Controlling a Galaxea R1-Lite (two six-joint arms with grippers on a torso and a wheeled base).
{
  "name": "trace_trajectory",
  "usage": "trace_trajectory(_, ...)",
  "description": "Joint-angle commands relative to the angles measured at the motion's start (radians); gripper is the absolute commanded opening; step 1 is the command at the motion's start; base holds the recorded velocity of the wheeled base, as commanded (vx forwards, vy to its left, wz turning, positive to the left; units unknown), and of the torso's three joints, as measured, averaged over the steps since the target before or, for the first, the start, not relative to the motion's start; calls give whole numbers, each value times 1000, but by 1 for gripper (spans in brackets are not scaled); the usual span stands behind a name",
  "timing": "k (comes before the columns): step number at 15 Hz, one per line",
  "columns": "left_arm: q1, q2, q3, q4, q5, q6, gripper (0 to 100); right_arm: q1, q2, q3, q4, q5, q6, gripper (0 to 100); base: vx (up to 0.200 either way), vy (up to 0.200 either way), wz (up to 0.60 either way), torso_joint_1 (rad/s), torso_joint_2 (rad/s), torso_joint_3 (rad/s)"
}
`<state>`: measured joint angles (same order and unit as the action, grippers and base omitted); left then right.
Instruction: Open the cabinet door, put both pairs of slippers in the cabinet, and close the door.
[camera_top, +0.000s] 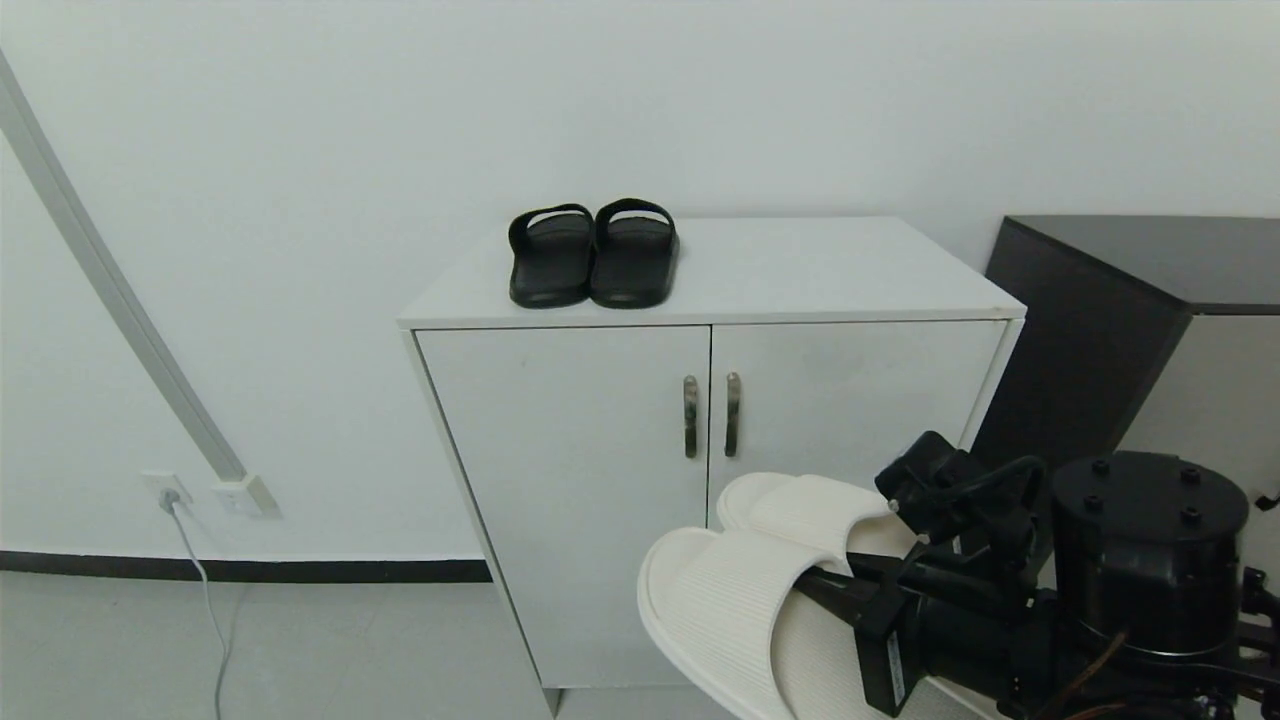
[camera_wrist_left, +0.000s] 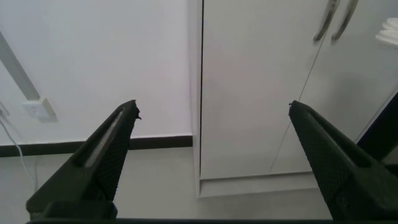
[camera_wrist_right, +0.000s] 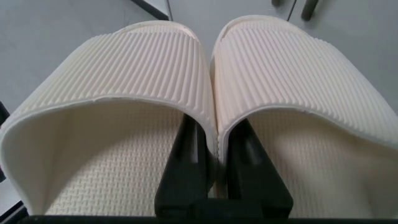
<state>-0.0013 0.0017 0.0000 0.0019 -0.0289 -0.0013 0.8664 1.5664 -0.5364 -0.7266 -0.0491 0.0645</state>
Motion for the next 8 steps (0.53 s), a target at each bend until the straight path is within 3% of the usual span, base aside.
trace_trajectory(1,0,1,0,0,0,0,100,0,4,1,-1,0,0,0,0,0,0,-159,491,325)
trace_trajectory(8,0,0,0,0,0,3,100,0,4,6,-1,2,-2,0,0,0,0,-121,460,342)
